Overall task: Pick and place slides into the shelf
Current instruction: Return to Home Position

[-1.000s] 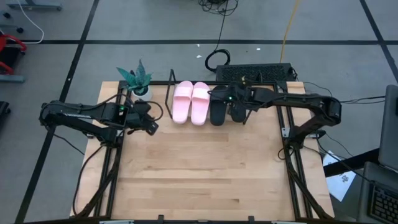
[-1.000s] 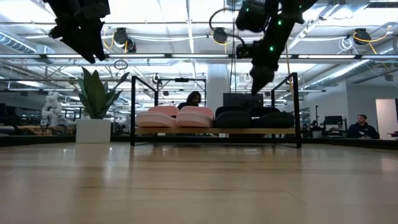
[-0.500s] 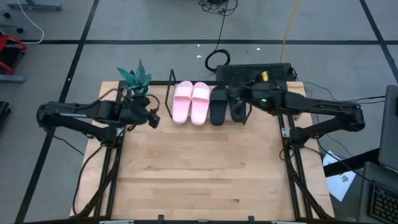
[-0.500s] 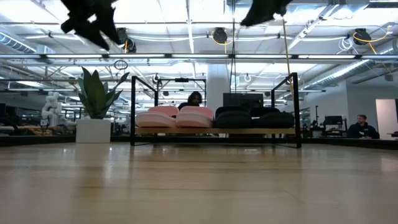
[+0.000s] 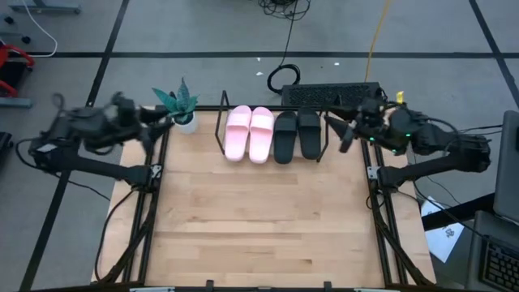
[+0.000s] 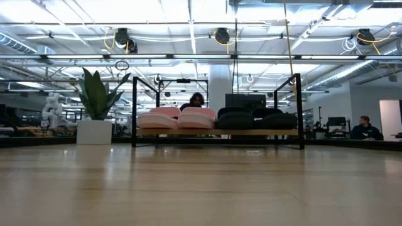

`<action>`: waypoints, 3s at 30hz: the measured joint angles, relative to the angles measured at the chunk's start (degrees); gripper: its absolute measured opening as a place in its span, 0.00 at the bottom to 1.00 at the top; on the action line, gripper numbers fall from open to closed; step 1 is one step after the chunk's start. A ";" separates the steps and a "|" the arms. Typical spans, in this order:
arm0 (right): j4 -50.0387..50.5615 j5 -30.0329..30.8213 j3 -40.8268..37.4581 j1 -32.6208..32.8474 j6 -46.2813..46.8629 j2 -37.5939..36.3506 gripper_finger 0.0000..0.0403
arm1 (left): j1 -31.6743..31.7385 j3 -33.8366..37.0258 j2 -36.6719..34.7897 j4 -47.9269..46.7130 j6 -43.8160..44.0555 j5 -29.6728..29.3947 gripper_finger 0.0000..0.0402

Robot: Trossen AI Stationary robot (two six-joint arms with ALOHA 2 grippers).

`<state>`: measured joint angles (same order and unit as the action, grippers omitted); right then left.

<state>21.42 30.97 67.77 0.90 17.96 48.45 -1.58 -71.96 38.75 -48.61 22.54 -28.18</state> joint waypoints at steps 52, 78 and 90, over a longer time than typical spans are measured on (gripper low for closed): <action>-17.41 -26.30 -62.05 1.07 12.90 -48.30 0.43 | -0.09 55.29 -37.79 36.52 -1.70 24.13 0.59; -17.35 -28.14 -64.68 1.08 9.09 -48.24 0.43 | -0.12 65.20 -38.17 39.44 -5.94 28.01 0.59; -20.45 -26.41 -64.74 1.06 7.35 -48.22 0.43 | -0.14 66.96 -38.17 43.05 -7.95 28.39 0.59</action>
<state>0.97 4.56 3.03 1.96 25.31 0.23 -1.72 -5.00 0.58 -5.57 14.59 0.20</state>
